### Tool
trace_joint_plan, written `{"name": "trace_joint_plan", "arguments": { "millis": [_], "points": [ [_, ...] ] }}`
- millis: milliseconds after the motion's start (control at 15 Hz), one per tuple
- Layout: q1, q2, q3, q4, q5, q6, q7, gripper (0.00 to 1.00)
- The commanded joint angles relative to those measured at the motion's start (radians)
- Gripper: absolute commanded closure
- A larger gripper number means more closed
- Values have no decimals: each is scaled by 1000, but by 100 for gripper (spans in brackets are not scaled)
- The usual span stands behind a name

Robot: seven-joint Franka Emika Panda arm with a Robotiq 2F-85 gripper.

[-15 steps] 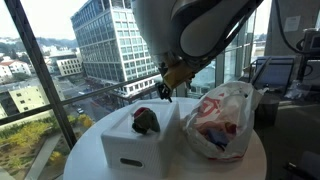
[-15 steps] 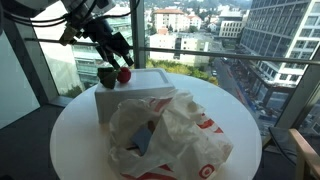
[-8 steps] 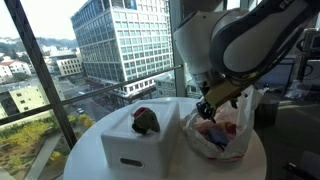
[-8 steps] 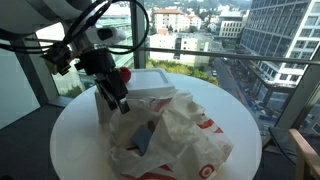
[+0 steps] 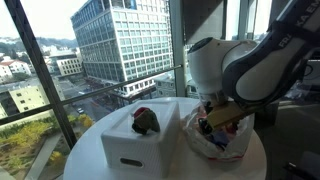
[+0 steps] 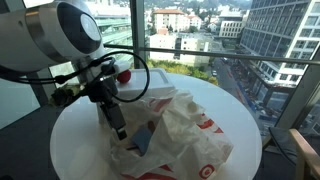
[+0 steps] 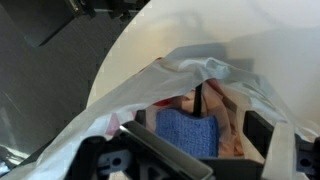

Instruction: Remove the object from the plastic bag and put them on the white basket

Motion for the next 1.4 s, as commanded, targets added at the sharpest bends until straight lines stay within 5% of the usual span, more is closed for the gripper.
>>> {"name": "trace_joint_plan", "arguments": {
  "millis": [0, 600, 667, 733, 933, 1333],
  "points": [
    [-32, 103, -26, 36, -96, 124, 110, 0],
    [-35, 317, -173, 165, -394, 301, 382, 0],
    [-34, 337, -180, 180, -402, 308, 396, 5],
    [-34, 354, -185, 188, -407, 312, 406, 26],
    [-35, 394, -201, 191, -407, 310, 437, 36],
    [-34, 287, -190, 121, -355, 225, 413, 83]
  ]
}}
